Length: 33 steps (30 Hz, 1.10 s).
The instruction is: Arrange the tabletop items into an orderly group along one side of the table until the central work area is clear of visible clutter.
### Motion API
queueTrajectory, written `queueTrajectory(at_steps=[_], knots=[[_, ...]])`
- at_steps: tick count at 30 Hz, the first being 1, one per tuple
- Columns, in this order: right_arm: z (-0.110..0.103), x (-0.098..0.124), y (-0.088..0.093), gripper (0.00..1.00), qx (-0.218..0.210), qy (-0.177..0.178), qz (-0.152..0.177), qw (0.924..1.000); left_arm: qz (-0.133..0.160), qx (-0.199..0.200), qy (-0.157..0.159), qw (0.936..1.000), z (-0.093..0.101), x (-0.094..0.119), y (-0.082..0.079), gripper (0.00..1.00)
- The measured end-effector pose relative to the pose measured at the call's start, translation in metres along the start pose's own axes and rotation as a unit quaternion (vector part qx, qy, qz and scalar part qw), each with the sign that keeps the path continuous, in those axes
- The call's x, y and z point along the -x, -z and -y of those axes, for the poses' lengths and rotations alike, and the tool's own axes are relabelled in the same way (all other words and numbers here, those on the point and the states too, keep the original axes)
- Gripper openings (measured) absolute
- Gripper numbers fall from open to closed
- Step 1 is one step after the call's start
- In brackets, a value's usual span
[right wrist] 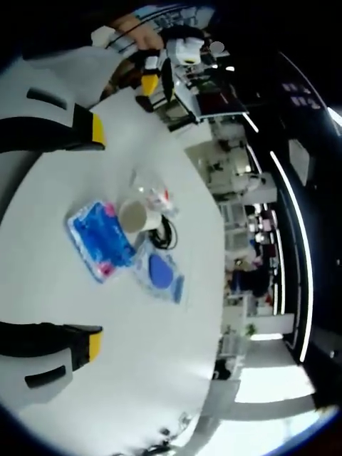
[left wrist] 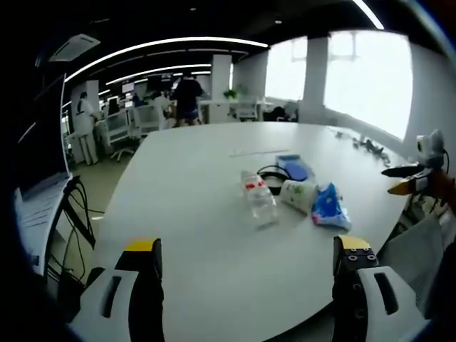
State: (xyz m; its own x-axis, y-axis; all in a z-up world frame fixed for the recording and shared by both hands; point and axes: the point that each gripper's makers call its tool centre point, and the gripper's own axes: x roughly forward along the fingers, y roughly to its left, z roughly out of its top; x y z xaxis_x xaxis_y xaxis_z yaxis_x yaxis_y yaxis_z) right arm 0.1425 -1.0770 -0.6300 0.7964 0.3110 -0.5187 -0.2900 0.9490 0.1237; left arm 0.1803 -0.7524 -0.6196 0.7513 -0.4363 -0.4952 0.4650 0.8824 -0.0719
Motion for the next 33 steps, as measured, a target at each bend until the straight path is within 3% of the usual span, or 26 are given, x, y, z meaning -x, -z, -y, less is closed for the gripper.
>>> queueTrajectory(at_steps=[6,12,15,19,30,33], knots=[[-0.002,-0.002,0.003,1.0,0.01,0.0,-0.01,0.9999,0.002,-0.001,0.002,1.0,0.001,0.0,-0.002,1.0],[-0.007,-0.003,-0.001,1.0,-0.012,-0.011,-0.004,0.9998,-0.002,-0.01,0.003,0.9999,-0.003,0.0,-0.007,1.0],[-0.007,-0.004,0.004,1.0,0.028,0.001,-0.028,0.9992,-0.002,-0.003,0.002,1.0,-0.004,-0.002,-0.008,1.0],[-0.014,-0.006,0.001,1.0,0.008,-0.018,-0.019,0.9996,-0.003,-0.004,-0.002,1.0,-0.003,-0.004,-0.009,1.0],[-0.018,-0.007,0.0,1.0,0.015,-0.029,-0.021,0.9992,-0.005,0.011,-0.006,0.9999,-0.008,0.0,-0.004,1.0],[-0.024,-0.006,-0.005,1.0,-0.004,-0.046,-0.008,0.9989,-0.006,0.014,-0.006,0.9999,-0.009,0.001,-0.003,1.0]])
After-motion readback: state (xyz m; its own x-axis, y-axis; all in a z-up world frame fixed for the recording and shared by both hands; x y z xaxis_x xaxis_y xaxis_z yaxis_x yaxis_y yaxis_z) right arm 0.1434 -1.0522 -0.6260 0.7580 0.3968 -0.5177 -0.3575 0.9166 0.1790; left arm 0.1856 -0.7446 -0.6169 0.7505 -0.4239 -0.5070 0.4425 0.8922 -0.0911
